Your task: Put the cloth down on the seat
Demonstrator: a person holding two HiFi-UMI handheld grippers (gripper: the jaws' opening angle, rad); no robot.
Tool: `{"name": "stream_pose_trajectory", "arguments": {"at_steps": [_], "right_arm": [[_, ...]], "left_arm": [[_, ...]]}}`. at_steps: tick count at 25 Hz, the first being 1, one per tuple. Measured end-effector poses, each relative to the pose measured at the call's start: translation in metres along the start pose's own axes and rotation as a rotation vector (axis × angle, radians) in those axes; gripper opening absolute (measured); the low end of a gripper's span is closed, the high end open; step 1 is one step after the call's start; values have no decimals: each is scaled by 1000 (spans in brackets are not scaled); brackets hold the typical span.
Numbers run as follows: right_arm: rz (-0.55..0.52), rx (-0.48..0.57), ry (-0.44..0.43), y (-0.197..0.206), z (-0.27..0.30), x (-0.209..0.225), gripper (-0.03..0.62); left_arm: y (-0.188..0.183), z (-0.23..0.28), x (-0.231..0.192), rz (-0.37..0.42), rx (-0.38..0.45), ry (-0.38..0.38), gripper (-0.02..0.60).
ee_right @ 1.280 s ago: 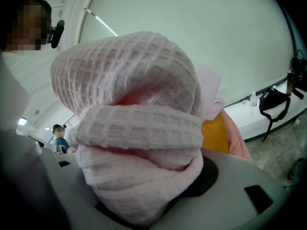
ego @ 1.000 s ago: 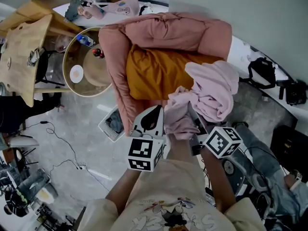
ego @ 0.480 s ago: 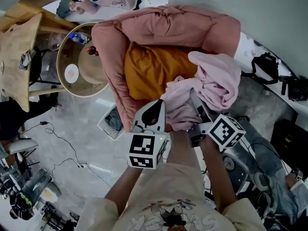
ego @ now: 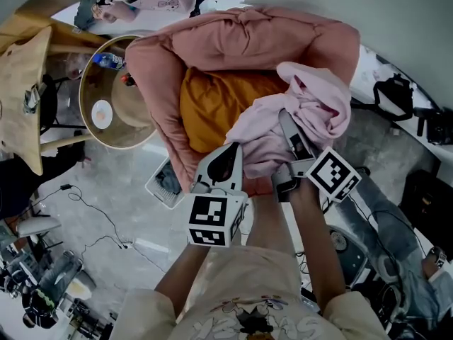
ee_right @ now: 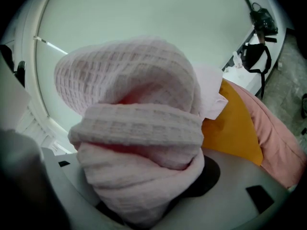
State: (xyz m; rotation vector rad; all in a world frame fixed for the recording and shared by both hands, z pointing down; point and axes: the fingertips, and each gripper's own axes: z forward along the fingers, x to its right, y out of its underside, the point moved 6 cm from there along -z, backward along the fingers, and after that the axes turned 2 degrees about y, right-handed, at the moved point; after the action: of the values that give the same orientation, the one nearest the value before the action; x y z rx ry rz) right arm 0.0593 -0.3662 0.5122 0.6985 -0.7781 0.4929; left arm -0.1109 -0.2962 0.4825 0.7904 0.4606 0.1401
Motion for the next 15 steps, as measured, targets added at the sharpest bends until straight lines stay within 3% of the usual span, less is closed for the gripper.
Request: {"name": "stream_pose_trajectory", "arguments": {"at_steps": [7, 15], "right_arm": [[97, 22, 42, -7, 39, 10, 314], [124, 42, 36, -15, 80, 21, 314]], "left_arm": [[3, 13, -7, -8, -16, -10, 5], [13, 10, -18, -30, -32, -30, 5]]}}
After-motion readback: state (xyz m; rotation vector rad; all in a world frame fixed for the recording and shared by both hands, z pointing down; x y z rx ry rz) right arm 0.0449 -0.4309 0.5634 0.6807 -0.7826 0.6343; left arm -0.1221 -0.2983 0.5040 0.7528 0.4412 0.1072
